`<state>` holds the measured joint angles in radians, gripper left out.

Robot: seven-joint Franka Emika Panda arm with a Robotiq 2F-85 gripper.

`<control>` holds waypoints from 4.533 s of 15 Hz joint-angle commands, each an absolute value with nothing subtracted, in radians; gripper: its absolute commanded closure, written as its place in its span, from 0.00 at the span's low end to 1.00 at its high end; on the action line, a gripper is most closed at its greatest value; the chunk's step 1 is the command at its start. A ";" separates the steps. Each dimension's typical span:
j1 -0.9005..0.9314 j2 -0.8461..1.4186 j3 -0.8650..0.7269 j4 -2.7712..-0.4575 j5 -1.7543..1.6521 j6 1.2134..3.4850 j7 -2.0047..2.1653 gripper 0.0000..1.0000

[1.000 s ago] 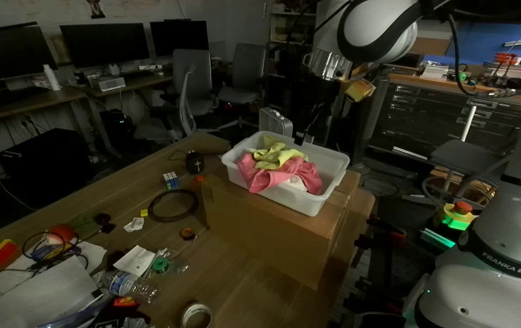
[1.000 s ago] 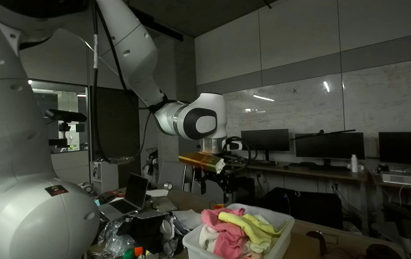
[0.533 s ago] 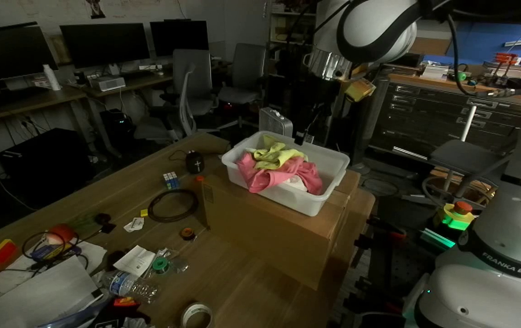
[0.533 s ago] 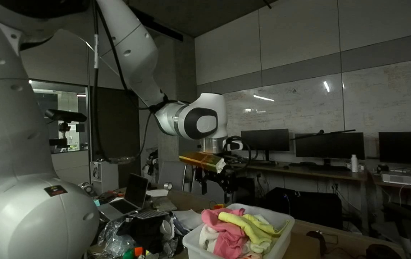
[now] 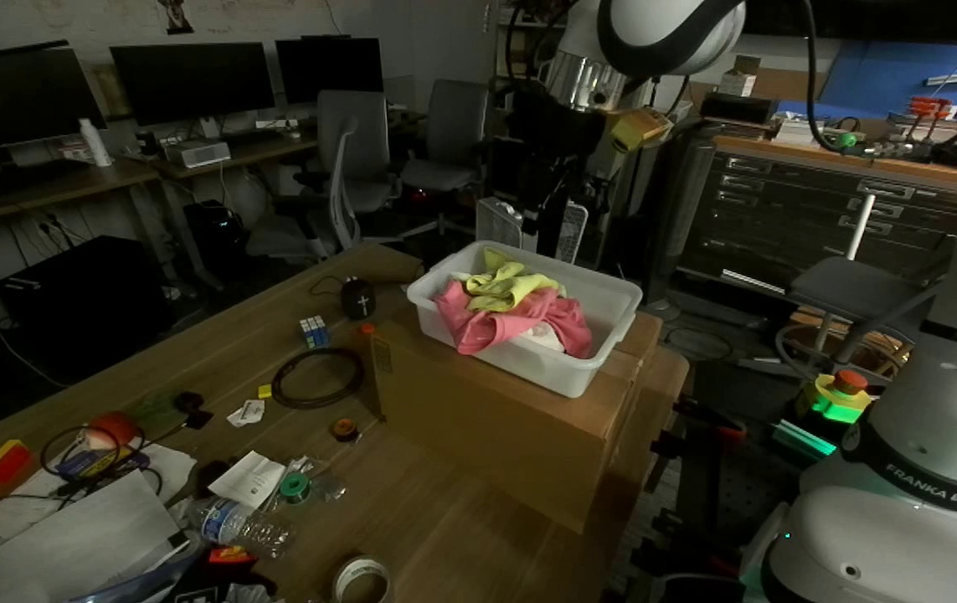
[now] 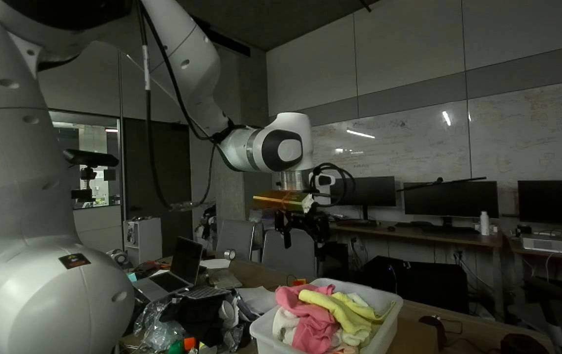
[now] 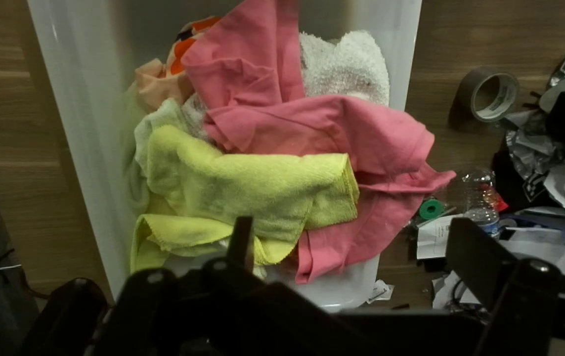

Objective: Remove the clothes from the white storage container

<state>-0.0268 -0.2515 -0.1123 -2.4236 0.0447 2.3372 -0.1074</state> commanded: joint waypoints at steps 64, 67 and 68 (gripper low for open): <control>-0.122 0.128 -0.057 -2.125 0.073 2.366 -0.153 0.90; -0.116 -0.012 -0.062 -2.158 0.078 2.358 -0.137 0.90; -0.115 -0.055 -0.063 -2.165 0.084 2.353 -0.135 0.91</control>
<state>-0.1248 0.1008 -0.0564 -2.0985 0.0631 2.3475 -0.1536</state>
